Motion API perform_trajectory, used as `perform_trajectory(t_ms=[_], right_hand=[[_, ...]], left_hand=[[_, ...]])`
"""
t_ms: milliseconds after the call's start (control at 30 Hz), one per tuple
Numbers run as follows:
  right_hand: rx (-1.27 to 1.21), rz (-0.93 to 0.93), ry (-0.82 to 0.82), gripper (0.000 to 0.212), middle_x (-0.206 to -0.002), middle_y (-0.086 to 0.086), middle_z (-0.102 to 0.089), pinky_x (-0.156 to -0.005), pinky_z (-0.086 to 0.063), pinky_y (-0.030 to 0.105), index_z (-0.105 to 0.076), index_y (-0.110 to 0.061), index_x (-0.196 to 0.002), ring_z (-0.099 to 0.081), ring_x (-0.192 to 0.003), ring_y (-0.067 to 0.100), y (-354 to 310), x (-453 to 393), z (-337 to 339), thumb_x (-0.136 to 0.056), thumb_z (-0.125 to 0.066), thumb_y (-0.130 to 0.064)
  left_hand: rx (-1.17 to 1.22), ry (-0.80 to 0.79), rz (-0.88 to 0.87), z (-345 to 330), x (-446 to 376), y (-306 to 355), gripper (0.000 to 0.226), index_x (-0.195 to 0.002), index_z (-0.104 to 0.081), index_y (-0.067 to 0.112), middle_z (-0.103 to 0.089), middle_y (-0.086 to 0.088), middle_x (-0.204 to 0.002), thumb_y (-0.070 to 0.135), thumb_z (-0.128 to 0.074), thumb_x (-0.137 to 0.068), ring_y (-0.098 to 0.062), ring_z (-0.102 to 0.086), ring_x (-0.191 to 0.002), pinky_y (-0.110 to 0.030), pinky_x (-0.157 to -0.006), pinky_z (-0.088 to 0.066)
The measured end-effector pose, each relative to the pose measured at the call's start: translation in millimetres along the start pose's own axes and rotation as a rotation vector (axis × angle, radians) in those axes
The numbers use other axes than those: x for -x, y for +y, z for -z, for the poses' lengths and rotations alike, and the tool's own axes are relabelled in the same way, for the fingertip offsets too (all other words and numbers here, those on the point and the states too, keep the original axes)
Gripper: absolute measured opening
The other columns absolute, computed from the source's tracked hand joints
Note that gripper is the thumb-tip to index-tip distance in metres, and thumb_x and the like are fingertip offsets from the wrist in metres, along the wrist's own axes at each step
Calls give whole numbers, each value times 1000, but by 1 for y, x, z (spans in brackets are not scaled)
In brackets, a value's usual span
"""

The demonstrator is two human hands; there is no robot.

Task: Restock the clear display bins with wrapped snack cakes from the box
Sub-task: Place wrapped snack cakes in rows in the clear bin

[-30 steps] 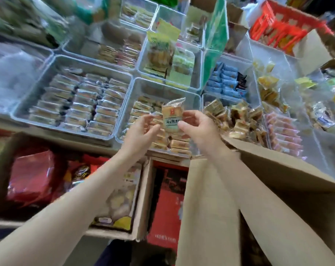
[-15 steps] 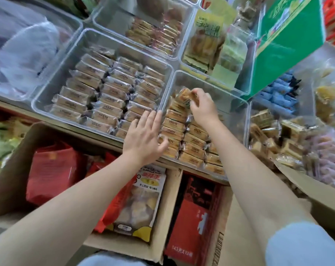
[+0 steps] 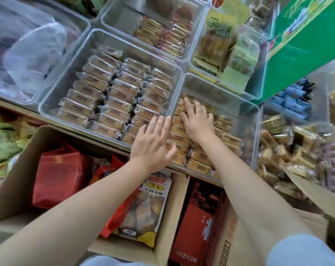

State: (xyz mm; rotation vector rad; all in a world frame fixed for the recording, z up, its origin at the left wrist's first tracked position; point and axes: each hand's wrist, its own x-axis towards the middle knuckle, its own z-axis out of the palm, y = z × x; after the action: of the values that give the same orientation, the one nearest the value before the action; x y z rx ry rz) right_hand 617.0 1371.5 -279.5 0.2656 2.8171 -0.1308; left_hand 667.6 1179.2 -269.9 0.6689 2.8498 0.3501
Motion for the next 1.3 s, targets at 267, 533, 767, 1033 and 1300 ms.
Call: perform_trajectory(t_ms=[267, 533, 767, 1033, 1300], right_hand=[[232, -46, -52, 62, -168, 8, 1, -121, 2, 59, 7, -28, -159, 7, -154, 31, -17, 12, 7, -105, -11, -52], [-232, 148, -3, 40, -148, 1, -46, -116, -28, 45, -51, -25, -141, -38, -139, 21, 13, 121, 85, -103, -45, -34], [-318, 27, 473, 29, -78, 2, -64, -65, -48, 37, -67, -11, -89, -59, -71, 18, 146, 335, 141, -102, -46, -27], [-250, -512, 146, 27, -77, -4, -61, -59, -41, 35, -61, -15, -83, -61, -80, 28, 311, 423, 56, -101, -48, -31], [-291, -394, -255, 33, -129, 2, -63, -91, -54, 38, -64, -30, -126, -62, -114, 28, 362, 382, -46, -95, -55, -20]], left_hand=[[-21, -13, -2, 1, 0, 1, 80, -161, -9, 12, -24, -10, -166, 57, -15, -95, -24, -21, -153, -43, -119, -28], [60, -68, 47, 8, 8, 6, 70, -162, 4, 20, 5, -5, -170, 52, -21, -104, -20, 10, -155, -42, -125, -2], [565, 92, -261, 33, 101, 175, 62, -150, -43, 16, -27, -5, -164, 42, -48, -94, -21, -15, -154, -30, -123, -5], [259, -6, -638, 30, 171, 347, 36, -124, -67, 26, -62, 1, -133, 41, -52, -95, -20, -49, -133, -40, -124, -1], [95, 110, -608, 19, 169, 344, 23, -104, -77, 24, -76, 4, -104, 35, -60, -93, -17, -66, -109, -43, -123, -14]])
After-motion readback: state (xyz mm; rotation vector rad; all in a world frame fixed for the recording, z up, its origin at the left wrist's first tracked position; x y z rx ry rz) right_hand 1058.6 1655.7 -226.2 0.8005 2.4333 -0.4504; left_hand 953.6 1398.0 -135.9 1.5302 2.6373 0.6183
